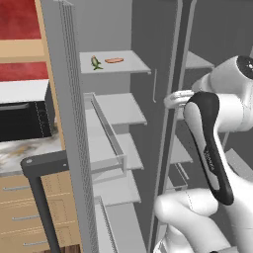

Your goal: There's a fish in the fridge that needs to be moved to the freezer for freezing. Pick up the fish from the fridge, place it on any shelf in the freezer, and close the fridge and freezer doors when done.

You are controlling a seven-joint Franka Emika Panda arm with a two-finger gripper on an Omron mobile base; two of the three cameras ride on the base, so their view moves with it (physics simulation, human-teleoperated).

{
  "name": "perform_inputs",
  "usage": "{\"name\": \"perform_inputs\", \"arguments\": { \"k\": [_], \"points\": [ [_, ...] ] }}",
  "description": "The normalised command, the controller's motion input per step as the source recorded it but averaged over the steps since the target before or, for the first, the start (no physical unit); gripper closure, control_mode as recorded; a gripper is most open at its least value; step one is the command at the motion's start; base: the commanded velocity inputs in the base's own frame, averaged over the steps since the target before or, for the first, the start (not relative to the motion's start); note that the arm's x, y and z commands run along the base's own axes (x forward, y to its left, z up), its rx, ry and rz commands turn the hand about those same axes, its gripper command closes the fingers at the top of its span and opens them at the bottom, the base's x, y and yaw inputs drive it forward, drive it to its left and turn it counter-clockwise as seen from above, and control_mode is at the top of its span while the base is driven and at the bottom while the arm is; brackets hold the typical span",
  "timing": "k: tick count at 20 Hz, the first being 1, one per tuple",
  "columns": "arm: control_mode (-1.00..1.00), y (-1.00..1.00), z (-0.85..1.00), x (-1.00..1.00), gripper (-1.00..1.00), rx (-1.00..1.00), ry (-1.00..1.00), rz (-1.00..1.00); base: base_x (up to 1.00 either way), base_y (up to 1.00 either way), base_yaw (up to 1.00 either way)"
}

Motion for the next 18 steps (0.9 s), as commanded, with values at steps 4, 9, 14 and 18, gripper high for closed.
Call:
{"name": "perform_inputs", "arguments": {
  "k": [4, 9, 14, 18],
  "points": [
    [-1.0, 0.49, 0.88, -0.08, -1.0, 0.0, -0.32, 0.0, 0.0, 0.0, 0.0],
    [-1.0, 0.37, 0.77, 0.0, -1.0, 0.0, -0.15, 0.02, 0.0, 0.0, 0.0],
    [-1.0, 0.54, 0.29, 0.01, -1.0, 0.0, -0.08, 0.01, 0.0, 0.0, 0.0],
    [-1.0, 0.47, 0.0, 0.24, -1.0, 0.0, 0.0, 0.0, 0.0, 0.0, 0.0]
  ]
}}
